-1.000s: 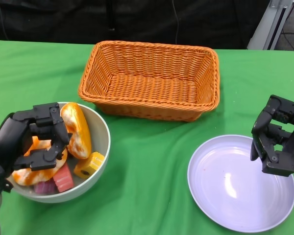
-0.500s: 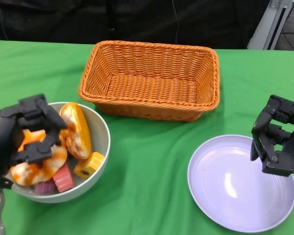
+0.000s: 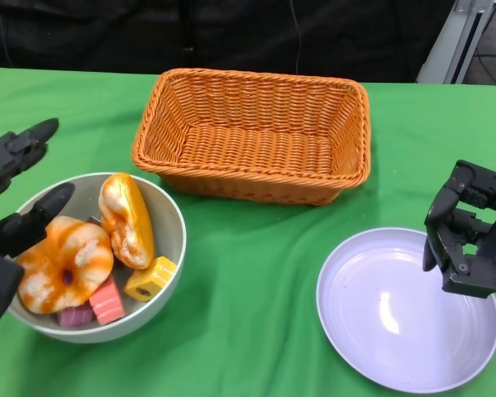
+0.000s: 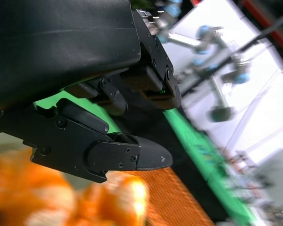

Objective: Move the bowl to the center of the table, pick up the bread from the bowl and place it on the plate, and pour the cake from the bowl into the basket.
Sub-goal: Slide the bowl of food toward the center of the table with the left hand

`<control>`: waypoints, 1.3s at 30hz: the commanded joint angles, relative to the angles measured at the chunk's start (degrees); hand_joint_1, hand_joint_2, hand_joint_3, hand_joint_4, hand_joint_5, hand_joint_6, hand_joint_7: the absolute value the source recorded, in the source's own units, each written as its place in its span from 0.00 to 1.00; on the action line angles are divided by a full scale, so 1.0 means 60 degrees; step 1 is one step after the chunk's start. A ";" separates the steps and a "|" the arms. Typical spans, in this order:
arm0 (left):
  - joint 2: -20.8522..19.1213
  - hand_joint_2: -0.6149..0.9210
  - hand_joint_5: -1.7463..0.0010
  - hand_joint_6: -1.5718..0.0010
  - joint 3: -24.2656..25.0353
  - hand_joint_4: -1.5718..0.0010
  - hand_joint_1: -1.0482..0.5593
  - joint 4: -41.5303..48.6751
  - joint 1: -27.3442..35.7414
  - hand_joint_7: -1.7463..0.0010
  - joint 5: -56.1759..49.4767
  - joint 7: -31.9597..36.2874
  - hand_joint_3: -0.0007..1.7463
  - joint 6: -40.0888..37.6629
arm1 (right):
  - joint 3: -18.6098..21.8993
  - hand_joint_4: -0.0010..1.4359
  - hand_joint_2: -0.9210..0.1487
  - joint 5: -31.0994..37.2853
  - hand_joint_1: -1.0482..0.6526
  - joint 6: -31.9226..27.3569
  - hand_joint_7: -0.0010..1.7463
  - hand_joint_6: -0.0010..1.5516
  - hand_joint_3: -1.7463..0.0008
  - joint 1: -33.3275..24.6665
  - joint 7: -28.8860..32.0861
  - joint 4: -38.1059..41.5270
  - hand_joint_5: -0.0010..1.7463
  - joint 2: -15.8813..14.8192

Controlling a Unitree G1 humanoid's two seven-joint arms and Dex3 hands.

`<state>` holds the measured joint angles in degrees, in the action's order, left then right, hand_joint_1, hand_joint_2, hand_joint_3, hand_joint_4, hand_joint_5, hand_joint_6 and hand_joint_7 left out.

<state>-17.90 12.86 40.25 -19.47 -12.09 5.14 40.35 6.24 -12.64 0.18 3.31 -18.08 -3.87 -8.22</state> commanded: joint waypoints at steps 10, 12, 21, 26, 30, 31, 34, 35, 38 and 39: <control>-0.1186 1.00 1.00 0.80 -0.0691 0.83 0.18 0.0157 -0.0739 1.00 -0.0143 -0.0583 0.35 -0.4266 | 0.0001 0.57 0.42 0.0087 0.54 0.0197 0.92 0.43 0.26 0.0089 0.0072 0.0026 1.00 -0.0103; -0.1248 1.00 1.00 0.81 -0.0783 0.84 0.19 0.0090 -0.0781 1.00 -0.0107 -0.0664 0.36 -0.4644 | -0.0001 0.57 0.41 0.0096 0.54 0.0219 0.92 0.42 0.26 0.0093 0.0075 0.0036 1.00 -0.0097; -0.1573 1.00 1.00 0.86 -0.0982 0.86 0.18 0.0278 -0.1199 1.00 0.0332 -0.2029 0.35 -0.6361 | -0.0002 0.57 0.42 0.0109 0.54 0.0238 0.93 0.42 0.26 0.0118 0.0080 0.0025 1.00 -0.0060; -0.1680 1.00 1.00 0.88 -0.1020 0.89 0.17 0.0343 -0.1261 1.00 0.0499 -0.2437 0.36 -0.6572 | -0.0010 0.57 0.42 0.0114 0.54 0.0257 0.93 0.42 0.27 0.0126 0.0086 0.0040 1.00 -0.0056; -0.1939 1.00 1.00 0.88 -0.1341 0.90 0.13 0.0366 -0.1389 1.00 0.0336 -0.3086 0.39 -0.7072 | -0.0023 0.57 0.42 0.0133 0.54 0.0263 0.94 0.42 0.27 0.0145 0.0102 0.0052 1.00 -0.0046; -0.2026 1.00 1.00 0.88 -0.1451 0.91 0.12 0.0357 -0.1425 1.00 0.0297 -0.3301 0.40 -0.7246 | -0.0027 0.58 0.42 0.0139 0.54 0.0267 0.94 0.42 0.27 0.0152 0.0107 0.0059 1.00 -0.0043; -0.2255 1.00 1.00 0.89 -0.1777 0.94 0.08 0.0214 -0.1511 1.00 0.0168 -0.3850 0.42 -0.7865 | -0.0046 0.58 0.42 0.0141 0.54 0.0266 0.94 0.42 0.27 0.0144 0.0125 0.0036 1.00 -0.0020; -0.2297 1.00 1.00 0.89 -0.1838 0.94 0.08 0.0183 -0.1522 1.00 0.0153 -0.3942 0.42 -0.7955 | -0.0051 0.58 0.42 0.0144 0.54 0.0266 0.94 0.42 0.27 0.0141 0.0131 0.0027 1.00 -0.0018; -0.2377 1.00 1.00 0.90 -0.1877 0.96 0.07 0.0140 -0.1591 1.00 0.0324 -0.4365 0.43 -0.8286 | -0.0062 0.58 0.42 0.0156 0.54 0.0217 0.94 0.42 0.27 0.0136 0.0169 -0.0006 1.00 -0.0014; -0.2393 1.00 1.00 0.91 -0.1877 0.96 0.07 0.0123 -0.1607 1.00 0.0373 -0.4480 0.42 -0.8381 | -0.0065 0.58 0.42 0.0158 0.54 0.0203 0.94 0.42 0.27 0.0136 0.0180 -0.0013 1.00 -0.0013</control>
<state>-30.31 1.52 41.54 -28.21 -10.34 -20.42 -8.84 5.82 -11.76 1.12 3.63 -17.38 -3.86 -8.03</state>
